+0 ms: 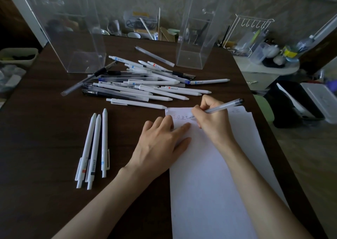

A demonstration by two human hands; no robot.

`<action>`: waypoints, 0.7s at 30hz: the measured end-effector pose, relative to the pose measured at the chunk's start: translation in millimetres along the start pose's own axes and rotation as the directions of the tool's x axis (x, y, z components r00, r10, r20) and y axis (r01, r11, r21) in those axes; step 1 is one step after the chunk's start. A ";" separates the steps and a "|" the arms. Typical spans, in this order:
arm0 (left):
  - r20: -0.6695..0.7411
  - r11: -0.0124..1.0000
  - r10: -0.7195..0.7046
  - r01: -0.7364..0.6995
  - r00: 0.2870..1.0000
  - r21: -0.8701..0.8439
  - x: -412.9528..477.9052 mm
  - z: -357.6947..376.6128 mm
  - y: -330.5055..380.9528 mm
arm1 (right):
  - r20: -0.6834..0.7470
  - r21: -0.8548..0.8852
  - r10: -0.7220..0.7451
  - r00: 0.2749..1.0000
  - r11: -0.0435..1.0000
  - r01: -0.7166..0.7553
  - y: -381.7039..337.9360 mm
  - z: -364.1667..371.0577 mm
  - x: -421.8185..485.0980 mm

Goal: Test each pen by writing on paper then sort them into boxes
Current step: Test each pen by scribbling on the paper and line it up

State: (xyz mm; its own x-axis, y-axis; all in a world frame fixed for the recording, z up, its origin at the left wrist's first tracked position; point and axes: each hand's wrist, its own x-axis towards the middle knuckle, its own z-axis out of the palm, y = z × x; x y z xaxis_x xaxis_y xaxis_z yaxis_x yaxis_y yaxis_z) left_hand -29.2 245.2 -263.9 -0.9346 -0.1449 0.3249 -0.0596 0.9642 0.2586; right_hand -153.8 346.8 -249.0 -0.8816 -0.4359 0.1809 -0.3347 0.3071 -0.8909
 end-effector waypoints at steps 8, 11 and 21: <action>0.007 1.000 -0.003 0.003 1.000 -0.005 0.2 0.0 -0.1 | 0.008 0.043 0.028 1.000 0.999 -0.028 -1.3 -0.6 -1.0; 0.005 1.000 -0.005 0.005 1.000 -0.010 0.5 -0.2 0.5 | 0.031 0.053 0.013 0.999 0.998 -0.015 -0.5 -1.4 -1.3; 0.023 1.000 0.009 -0.009 1.000 -0.018 -0.8 -1.1 -1.5 | 0.026 0.052 0.021 0.999 0.998 -0.022 -1.9 -0.1 -1.4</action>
State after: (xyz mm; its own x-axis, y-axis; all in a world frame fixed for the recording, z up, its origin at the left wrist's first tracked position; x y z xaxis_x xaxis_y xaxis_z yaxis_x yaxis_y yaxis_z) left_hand -28.0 243.6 -263.5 -0.9429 -0.1306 0.3063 -0.0447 0.9612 0.2723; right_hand -151.9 346.9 -247.5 -0.8794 -0.4513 0.1516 -0.2976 0.2726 -0.9150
